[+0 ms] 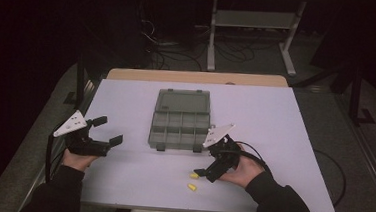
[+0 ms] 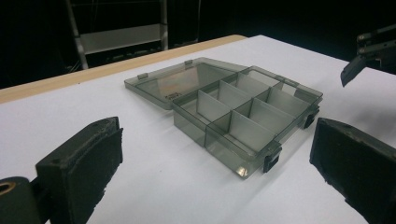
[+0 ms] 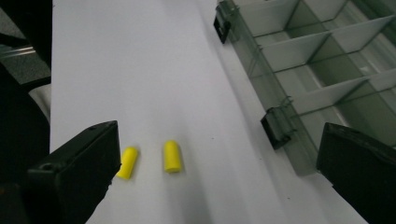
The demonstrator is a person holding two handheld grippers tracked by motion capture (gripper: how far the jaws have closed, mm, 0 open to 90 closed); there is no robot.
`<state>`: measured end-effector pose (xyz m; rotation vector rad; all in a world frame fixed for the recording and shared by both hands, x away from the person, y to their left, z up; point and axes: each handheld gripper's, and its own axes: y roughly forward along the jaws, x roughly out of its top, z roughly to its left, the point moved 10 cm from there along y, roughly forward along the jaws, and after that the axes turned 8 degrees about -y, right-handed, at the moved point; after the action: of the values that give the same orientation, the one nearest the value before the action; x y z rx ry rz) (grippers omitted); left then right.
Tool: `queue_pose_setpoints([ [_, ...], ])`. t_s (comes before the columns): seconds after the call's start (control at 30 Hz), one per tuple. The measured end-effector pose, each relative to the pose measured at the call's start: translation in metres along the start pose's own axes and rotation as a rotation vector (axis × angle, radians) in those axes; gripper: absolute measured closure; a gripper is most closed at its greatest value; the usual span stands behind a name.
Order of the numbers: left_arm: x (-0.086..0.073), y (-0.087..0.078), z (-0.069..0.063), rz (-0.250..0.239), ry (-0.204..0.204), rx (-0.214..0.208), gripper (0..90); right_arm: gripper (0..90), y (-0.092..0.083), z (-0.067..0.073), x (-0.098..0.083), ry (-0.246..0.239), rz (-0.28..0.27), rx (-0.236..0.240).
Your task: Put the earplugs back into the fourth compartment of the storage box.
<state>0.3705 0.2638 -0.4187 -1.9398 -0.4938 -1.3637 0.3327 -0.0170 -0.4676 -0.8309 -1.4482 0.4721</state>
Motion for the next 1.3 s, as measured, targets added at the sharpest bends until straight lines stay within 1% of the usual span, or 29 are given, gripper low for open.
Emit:
queue_pose_setpoints([
  [0.13,0.0,0.0,0.0,0.0,-0.001,-0.001,2.2,0.0,0.008,0.005,-0.001,-0.014,0.028,0.023],
  [0.17,0.0,0.0,0.0,0.0,-0.001,-0.001,2.2,0.0,0.008,0.005,-0.001,-0.014,0.028,0.023],
  [0.2,0.0,0.0,0.0,0.001,-0.001,-0.002,2.2,0.0,0.012,0.006,-0.002,-0.016,0.04,0.036],
  [0.4,0.0,0.0,0.0,0.002,0.0,-0.006,2.2,0.0,0.019,0.014,0.0,-0.033,0.063,0.073],
  [0.5,0.0,0.0,0.0,0.003,0.0,-0.008,2.2,5.8,0.024,0.019,-0.001,-0.045,0.092,0.105],
  [0.53,0.0,0.001,0.0,0.003,0.0,-0.008,2.2,6.5,0.025,0.02,-0.002,-0.044,0.104,0.11],
  [0.6,0.0,0.001,0.0,0.003,-0.001,-0.009,2.2,12.4,0.028,0.021,-0.004,-0.056,0.128,0.113],
  [0.63,0.0,0.001,-0.001,0.003,0.0,-0.01,2.2,13.9,0.029,0.021,-0.004,-0.059,0.131,0.121],
  [0.7,0.0,0.001,-0.001,0.002,0.0,-0.01,2.2,14.8,0.031,0.021,-0.005,-0.06,0.145,0.118],
  [0.77,0.0,0.001,-0.001,0.002,0.0,-0.01,2.2,18.8,0.033,0.022,-0.007,-0.067,0.163,0.119],
  [0.8,0.0,0.001,-0.001,0.002,0.0,-0.01,2.2,18.8,0.033,0.022,-0.007,-0.067,0.163,0.119],
  [0.83,0.0,0.001,-0.001,0.002,0.0,-0.01,2.2,22.2,0.034,0.023,-0.008,-0.068,0.177,0.119],
  [1.0,0.0,0.001,-0.001,0.003,0.0,-0.01,2.2,31.4,0.035,0.025,-0.009,-0.089,0.192,0.127],
  [1.03,0.0,0.001,-0.001,0.004,0.0,-0.009,2.2,32.3,0.035,0.025,-0.01,-0.089,0.197,0.13],
  [1.3,0.0,0.001,0.0,0.007,0.004,-0.01,2.2,48.6,0.037,0.026,-0.014,-0.088,0.228,0.146],
])
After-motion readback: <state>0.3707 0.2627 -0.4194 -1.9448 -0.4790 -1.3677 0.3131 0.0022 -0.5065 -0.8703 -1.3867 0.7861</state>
